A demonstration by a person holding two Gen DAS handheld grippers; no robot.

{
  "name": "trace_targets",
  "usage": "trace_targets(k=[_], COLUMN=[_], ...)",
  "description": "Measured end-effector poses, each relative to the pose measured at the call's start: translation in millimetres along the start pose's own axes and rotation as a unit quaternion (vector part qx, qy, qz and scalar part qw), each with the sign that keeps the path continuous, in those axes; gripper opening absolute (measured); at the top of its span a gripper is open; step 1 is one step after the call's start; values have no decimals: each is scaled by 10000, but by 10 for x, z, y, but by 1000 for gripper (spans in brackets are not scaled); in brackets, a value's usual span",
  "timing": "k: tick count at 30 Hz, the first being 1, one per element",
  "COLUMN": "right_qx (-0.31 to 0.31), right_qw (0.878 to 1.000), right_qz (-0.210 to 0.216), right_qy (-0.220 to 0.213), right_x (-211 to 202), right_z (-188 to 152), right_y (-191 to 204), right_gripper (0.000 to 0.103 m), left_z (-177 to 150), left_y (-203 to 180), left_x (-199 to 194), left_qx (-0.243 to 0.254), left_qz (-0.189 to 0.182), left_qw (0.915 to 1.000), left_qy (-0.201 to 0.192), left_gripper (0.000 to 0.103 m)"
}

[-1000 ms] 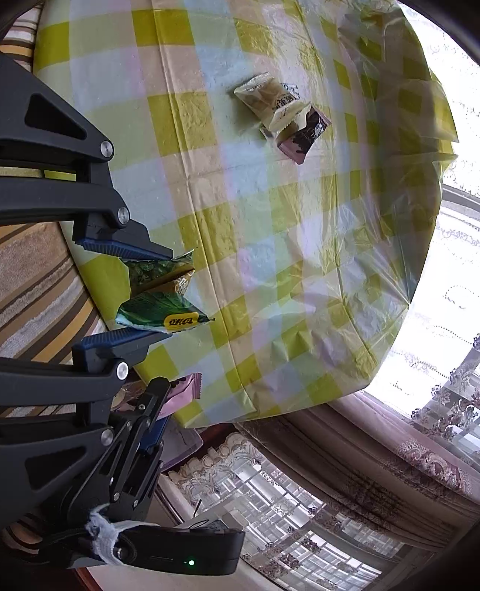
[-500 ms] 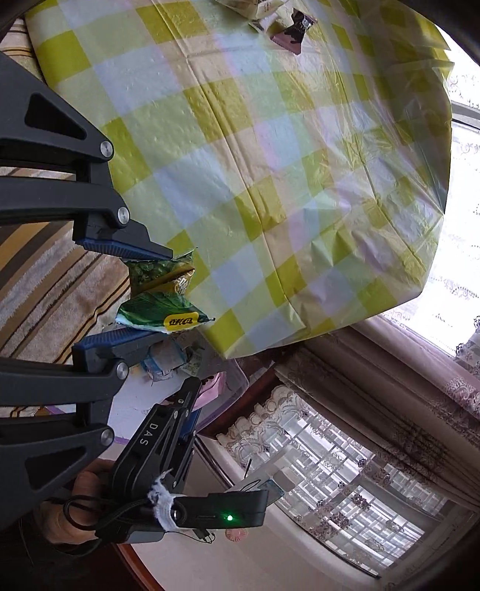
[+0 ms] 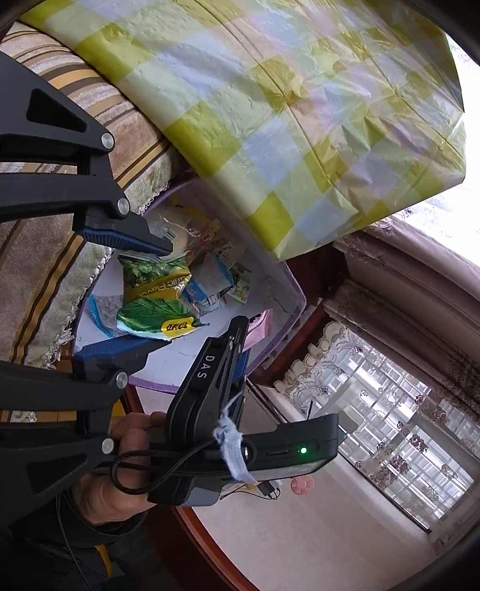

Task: Organize snacks
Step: 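Carry the pink bar and green packet into the white box and open both grippers, then move both grippers back over the remaining snacks on the table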

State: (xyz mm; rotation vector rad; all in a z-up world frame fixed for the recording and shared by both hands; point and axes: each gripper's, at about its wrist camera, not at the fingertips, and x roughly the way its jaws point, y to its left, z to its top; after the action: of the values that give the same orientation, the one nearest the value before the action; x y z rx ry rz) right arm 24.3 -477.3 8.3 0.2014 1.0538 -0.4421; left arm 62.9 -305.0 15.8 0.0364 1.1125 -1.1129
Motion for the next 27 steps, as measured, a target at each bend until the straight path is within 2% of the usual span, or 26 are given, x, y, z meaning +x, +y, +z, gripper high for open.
trace_targets(k=[1, 5, 6, 17, 27], right_qx=[4, -15, -18, -172, -455], right_qw=[10000, 10000, 10000, 9998, 9983], right_qz=[0, -12, -2, 85, 356], right_qy=[-1, -21, -33, -58, -77], right_x=[2, 0, -5, -7, -8], right_z=[0, -2, -1, 49, 125], right_y=[3, 42, 43, 193, 574], right_gripper=[29, 52, 54, 57, 59], left_z=[-5, 1, 1, 33, 58], left_y=[-11, 39, 61, 289, 822], left_x=[4, -18, -28, -218, -570], left_qx=[18, -109, -153, -401, -938], left_qz=[19, 6, 5, 513, 939], left_qw=[10000, 9999, 9999, 9972, 9877], left_qy=[3, -43, -59, -357, -830], left_gripper=[47, 52, 52, 52, 52])
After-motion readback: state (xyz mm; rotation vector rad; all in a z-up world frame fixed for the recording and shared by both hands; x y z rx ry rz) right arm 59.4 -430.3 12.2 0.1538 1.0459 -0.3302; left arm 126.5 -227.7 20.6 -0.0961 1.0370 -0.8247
